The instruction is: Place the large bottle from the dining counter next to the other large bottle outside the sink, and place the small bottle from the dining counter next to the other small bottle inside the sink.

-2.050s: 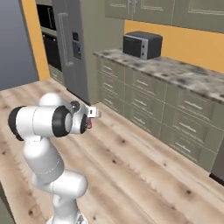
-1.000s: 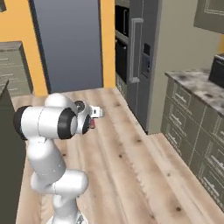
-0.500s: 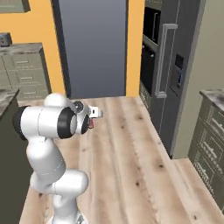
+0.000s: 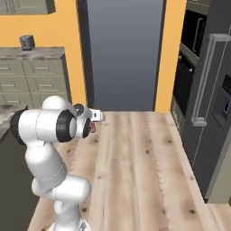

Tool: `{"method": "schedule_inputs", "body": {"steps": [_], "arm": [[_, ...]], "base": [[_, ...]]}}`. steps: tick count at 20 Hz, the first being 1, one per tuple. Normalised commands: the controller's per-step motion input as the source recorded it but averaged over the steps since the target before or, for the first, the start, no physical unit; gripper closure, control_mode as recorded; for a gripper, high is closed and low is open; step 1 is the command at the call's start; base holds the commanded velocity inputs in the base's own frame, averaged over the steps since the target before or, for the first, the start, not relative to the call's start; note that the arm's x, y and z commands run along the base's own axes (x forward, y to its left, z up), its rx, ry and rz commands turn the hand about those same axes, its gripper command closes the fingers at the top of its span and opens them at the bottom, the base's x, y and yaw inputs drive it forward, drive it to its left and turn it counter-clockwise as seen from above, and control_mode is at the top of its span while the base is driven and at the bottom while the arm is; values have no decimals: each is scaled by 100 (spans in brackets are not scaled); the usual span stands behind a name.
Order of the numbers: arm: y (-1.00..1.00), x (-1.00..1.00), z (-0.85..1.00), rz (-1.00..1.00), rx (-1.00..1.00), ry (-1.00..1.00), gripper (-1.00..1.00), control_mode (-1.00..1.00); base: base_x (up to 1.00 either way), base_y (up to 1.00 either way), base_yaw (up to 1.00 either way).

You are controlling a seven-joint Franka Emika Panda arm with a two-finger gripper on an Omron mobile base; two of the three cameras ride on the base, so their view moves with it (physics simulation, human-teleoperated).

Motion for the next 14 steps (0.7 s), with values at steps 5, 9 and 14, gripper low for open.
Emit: {"method": "schedule_inputs", "body": {"steps": [5, 9, 14], "arm": [[0, 0, 0, 0, 0, 0, 100, 100], [0, 0, 0, 0, 0, 0, 100, 100], [0, 0, 0, 0, 0, 0, 100, 100]], "base": [[100, -4, 36], [100, -27, 37], [100, -42, 34]]}}
